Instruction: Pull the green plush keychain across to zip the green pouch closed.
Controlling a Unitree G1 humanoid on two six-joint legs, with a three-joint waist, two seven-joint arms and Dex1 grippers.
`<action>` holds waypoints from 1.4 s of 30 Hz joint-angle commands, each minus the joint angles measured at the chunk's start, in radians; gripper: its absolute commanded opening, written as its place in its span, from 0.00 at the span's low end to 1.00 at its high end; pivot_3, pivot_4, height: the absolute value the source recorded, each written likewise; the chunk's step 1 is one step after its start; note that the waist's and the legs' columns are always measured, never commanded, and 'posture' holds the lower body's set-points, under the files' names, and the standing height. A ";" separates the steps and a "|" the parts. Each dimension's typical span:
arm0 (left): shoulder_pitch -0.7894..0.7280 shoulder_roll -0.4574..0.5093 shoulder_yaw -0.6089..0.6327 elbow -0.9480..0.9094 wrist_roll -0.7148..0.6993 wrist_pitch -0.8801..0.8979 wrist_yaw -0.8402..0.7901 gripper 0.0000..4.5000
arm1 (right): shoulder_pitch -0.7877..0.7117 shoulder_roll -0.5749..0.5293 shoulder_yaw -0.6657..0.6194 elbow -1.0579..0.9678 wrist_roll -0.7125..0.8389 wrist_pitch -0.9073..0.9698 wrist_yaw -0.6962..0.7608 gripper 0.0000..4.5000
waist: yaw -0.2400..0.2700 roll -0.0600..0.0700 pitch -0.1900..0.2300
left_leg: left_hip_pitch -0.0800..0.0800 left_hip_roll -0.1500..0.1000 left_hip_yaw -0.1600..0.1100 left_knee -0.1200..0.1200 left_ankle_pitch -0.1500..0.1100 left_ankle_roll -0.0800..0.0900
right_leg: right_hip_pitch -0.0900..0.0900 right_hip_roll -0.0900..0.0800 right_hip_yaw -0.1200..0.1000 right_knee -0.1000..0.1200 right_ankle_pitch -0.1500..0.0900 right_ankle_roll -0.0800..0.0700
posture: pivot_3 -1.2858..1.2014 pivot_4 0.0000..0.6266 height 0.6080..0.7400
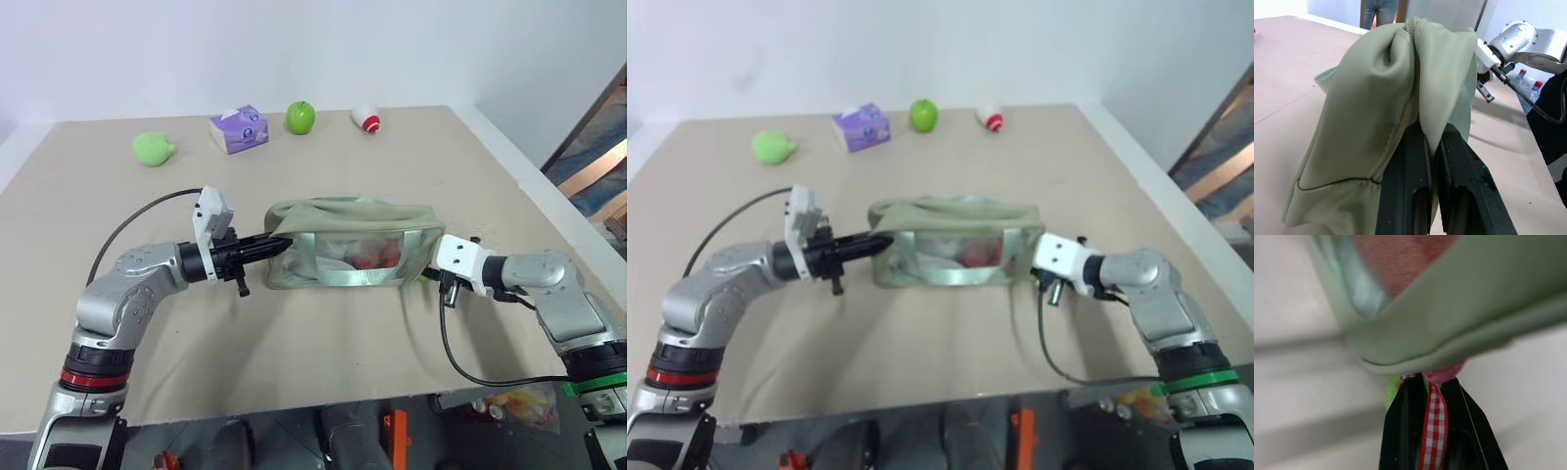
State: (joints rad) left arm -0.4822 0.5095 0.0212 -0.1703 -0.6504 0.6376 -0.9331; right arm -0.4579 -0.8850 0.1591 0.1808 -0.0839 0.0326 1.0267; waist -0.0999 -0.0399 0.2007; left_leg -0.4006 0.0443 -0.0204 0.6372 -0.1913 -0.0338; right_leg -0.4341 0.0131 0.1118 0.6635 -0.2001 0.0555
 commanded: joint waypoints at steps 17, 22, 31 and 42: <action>0.014 0.024 0.102 0.034 -0.061 0.023 0.090 0.45 | -0.055 -0.023 -0.314 -0.082 0.486 0.389 0.192 0.38 | -0.003 -0.001 0.000 | -0.001 0.000 0.000 -0.002 0.000 0.000 | -0.001 0.000 0.000 0.000 -0.001 -0.001 | 0.52 0.24 1.00; 0.001 0.051 0.118 0.030 -0.094 0.054 0.065 0.82 | -0.036 -0.044 -0.350 -0.083 0.532 0.439 0.197 0.76 | -0.003 -0.001 0.000 | -0.004 0.000 0.000 -0.002 0.000 0.000 | -0.004 0.000 0.000 0.000 -0.001 -0.001 | 0.52 0.24 1.00; 0.100 0.230 0.255 0.017 -0.122 0.041 -0.049 1.00 | -0.092 -0.121 -0.547 -0.013 0.669 0.556 0.185 1.00 | -0.003 0.001 0.002 | -0.006 0.000 0.001 -0.003 0.000 0.000 | -0.006 0.000 0.001 0.000 -0.001 -0.002 | 0.52 0.24 1.00; 0.147 0.182 0.418 0.117 -0.150 0.015 0.053 1.00 | 0.153 -0.113 -0.656 -0.194 0.701 0.577 0.106 1.00 | -0.002 0.001 0.002 | -0.006 0.000 0.001 -0.003 -0.001 0.000 | -0.007 0.000 0.000 0.000 -0.002 -0.003 | 0.52 0.24 1.00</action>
State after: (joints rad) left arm -0.3336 0.6957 0.4137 -0.0189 -0.7855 0.6770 -0.8875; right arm -0.2954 -0.9983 -0.4469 0.0645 0.5851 0.6063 1.1635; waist -0.1014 -0.0389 0.2029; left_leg -0.4070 0.0445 -0.0187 0.6346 -0.1919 -0.0337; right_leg -0.4408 0.0126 0.1122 0.6634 -0.2016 0.0534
